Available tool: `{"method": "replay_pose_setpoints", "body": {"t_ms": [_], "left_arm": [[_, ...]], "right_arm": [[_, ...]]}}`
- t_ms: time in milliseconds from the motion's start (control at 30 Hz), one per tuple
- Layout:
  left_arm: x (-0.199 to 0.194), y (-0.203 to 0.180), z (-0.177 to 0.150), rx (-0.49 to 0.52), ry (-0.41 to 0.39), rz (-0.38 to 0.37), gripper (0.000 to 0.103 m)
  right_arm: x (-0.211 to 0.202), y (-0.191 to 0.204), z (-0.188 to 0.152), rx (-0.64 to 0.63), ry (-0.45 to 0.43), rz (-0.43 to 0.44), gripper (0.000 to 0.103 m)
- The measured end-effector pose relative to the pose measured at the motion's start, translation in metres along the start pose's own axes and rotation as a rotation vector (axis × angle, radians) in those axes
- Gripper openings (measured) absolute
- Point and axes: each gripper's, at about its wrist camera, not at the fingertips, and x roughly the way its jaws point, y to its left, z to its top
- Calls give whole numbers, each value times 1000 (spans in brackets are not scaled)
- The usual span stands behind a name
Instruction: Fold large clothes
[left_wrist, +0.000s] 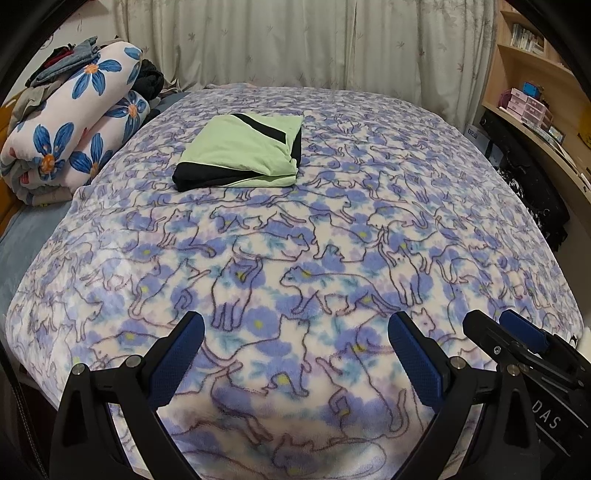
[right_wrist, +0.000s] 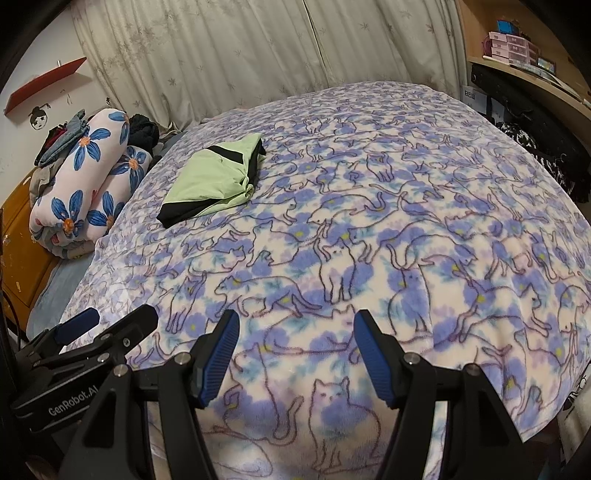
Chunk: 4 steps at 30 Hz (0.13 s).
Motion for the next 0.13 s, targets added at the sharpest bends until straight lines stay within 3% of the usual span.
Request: {"method": "replay_pose_setpoints", "body": {"t_ms": [133], "left_arm": [[2, 1, -4, -3, 8, -1, 98]], "right_arm": [[0, 0, 1, -1, 0, 0, 65]]}}
